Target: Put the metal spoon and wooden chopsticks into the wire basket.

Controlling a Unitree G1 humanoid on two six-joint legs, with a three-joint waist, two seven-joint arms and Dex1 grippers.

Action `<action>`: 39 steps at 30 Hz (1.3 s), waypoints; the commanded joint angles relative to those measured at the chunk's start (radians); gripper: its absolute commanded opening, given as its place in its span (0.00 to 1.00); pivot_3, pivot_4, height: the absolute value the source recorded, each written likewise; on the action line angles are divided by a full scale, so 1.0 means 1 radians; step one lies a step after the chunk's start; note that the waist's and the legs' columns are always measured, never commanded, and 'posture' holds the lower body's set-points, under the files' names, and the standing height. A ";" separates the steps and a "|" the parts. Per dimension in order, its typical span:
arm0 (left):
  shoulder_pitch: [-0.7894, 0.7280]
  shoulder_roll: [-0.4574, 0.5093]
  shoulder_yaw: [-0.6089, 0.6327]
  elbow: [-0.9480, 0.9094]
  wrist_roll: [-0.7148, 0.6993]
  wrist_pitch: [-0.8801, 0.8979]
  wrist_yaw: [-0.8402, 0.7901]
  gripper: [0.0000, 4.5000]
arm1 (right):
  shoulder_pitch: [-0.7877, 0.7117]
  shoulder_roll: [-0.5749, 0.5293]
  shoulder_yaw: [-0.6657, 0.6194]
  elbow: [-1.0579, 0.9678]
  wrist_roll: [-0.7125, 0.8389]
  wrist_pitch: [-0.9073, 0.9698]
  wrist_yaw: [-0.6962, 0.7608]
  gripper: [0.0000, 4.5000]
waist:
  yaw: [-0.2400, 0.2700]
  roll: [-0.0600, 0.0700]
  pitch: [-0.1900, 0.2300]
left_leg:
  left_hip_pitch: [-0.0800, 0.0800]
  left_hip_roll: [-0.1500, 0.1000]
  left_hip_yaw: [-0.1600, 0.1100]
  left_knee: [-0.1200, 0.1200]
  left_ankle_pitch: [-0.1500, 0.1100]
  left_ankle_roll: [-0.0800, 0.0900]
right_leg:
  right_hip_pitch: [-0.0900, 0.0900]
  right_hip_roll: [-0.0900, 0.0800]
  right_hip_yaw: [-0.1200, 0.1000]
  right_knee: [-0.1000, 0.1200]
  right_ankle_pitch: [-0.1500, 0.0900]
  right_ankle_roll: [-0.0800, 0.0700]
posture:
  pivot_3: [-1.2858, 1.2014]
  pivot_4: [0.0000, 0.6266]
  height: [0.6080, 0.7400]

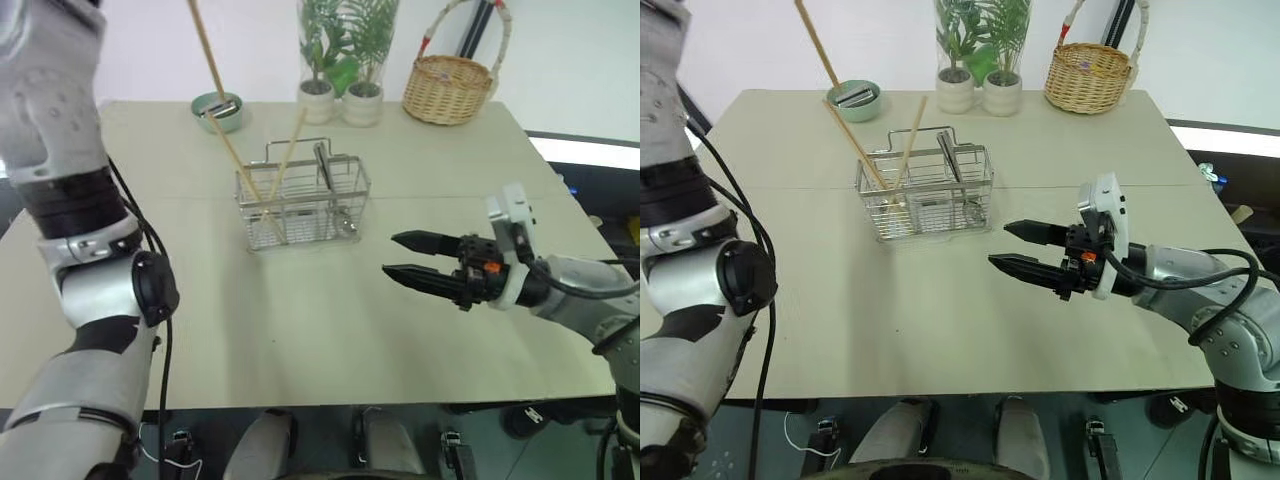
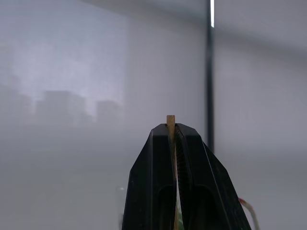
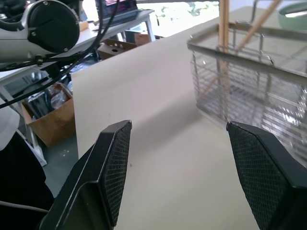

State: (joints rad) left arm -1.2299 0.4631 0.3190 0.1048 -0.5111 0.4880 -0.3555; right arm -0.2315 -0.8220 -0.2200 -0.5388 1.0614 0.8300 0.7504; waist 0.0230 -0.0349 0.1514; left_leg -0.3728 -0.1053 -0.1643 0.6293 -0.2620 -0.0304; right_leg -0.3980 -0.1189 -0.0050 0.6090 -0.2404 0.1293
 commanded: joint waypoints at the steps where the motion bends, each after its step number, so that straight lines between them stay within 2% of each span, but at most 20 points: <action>1: 0.048 0.006 -0.008 -0.042 -0.027 0.030 -0.024 0.01 | 0.010 0.006 -0.039 -0.041 0.005 -0.025 -0.016 0.73 | -0.009 0.000 0.000 | 0.000 0.000 0.000 0.000 0.000 0.000 | 0.000 0.000 0.000 0.001 0.000 0.000 | 0.52 0.24 0.70; 9: 0.209 -0.090 -0.021 -0.105 -0.069 0.040 -0.003 0.01 | 0.038 0.012 -0.053 -0.063 0.012 -0.033 -0.042 0.73 | -0.008 0.000 0.000 | -0.001 0.000 -0.001 0.001 0.000 0.000 | 0.000 0.000 0.000 0.000 0.000 0.000 | 0.52 0.24 0.70; 18: 0.352 -0.131 -0.098 -0.137 -0.015 -0.005 -0.019 0.01 | 0.026 0.011 -0.063 -0.054 0.028 -0.027 -0.058 0.73 | -0.008 0.000 0.000 | 0.000 0.000 -0.001 0.000 0.000 0.000 | 0.001 0.000 0.000 -0.001 0.000 0.000 | 0.52 0.24 0.70; 22: 0.392 -0.156 -0.103 -0.156 -0.019 -0.011 -0.007 0.32 | 0.015 0.008 -0.062 -0.045 0.031 -0.025 -0.060 0.73 | -0.008 0.000 0.000 | -0.001 0.000 -0.001 0.000 0.000 0.000 | 0.001 0.000 0.000 -0.001 0.000 0.000 | 0.52 0.24 0.70; 28: 0.404 -0.154 -0.086 -0.198 -0.053 0.012 -0.005 1.00 | 0.002 -0.008 -0.054 -0.023 0.003 -0.030 -0.034 0.73 | -0.008 0.000 0.000 | -0.001 0.000 -0.001 0.000 0.000 0.000 | 0.001 0.000 0.000 -0.001 0.000 0.000 | 0.52 0.24 0.70; 32: 0.381 -0.070 -0.062 -0.217 -0.108 0.089 -0.057 1.00 | -0.018 -0.028 -0.039 0.019 -0.067 -0.060 0.006 0.73 | -0.011 0.000 0.000 | -0.001 0.000 -0.001 0.000 0.000 0.000 | 0.001 0.000 0.000 -0.001 0.000 0.000 | 0.52 0.24 0.70; 36: 0.412 0.178 -0.058 -0.247 -0.132 0.140 -0.269 1.00 | -0.054 -0.080 -0.019 0.114 -0.190 -0.130 0.094 0.73 | -0.014 0.002 0.001 | -0.001 0.001 0.000 -0.001 0.000 0.000 | -0.002 0.001 0.000 -0.001 0.000 0.000 | 0.52 0.24 0.70; 39: 0.510 0.394 -0.041 -0.263 -0.134 0.141 -0.478 1.00 | -0.091 -0.105 0.005 0.195 -0.265 -0.182 0.155 0.73 | -0.019 0.006 0.001 | 0.000 0.001 0.001 -0.003 0.000 0.000 | -0.002 0.001 0.000 -0.001 0.000 -0.001 | 0.52 0.24 0.70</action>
State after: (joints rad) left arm -0.7458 0.8032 0.2500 -0.1295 -0.6358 0.6331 -0.7257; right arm -0.2999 -0.9123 -0.2091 -0.3662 0.8322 0.6902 0.8711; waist 0.0042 -0.0291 0.1524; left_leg -0.3729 -0.1044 -0.1628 0.6259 -0.2621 -0.0301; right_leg -0.4006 -0.1185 -0.0042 0.6081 -0.2409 0.1283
